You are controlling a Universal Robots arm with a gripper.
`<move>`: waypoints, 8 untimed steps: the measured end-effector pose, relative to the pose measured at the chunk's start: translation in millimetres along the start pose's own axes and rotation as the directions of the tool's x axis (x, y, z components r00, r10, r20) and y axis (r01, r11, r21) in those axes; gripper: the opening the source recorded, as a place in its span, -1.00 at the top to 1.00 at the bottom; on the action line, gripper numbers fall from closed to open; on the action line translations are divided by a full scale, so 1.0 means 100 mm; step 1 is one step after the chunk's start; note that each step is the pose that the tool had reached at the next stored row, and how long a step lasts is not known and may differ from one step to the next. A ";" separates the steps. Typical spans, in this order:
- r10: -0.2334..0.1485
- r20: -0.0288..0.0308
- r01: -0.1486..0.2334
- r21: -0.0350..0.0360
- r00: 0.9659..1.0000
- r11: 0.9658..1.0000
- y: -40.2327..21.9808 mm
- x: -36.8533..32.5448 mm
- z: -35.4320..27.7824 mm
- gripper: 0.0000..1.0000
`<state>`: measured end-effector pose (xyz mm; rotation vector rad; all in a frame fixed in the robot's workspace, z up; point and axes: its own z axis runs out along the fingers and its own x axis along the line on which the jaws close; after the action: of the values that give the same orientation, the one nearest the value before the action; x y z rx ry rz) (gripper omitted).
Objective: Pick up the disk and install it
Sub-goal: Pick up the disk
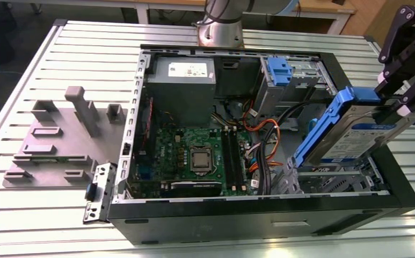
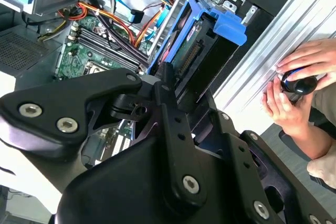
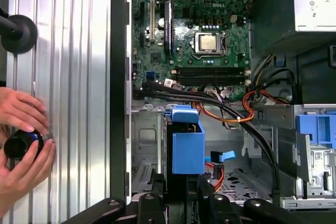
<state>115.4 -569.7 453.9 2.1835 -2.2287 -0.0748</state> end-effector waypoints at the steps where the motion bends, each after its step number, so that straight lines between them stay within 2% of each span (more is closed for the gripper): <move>1: 0.000 0.000 0.000 0.000 1.000 1.000 0.000 0.000 0.008 0.31; 8: 0.000 0.000 0.000 0.000 1.000 1.000 -0.004 0.001 0.088 0.31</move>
<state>115.3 -569.6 445.1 2.1834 -2.2286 -0.0747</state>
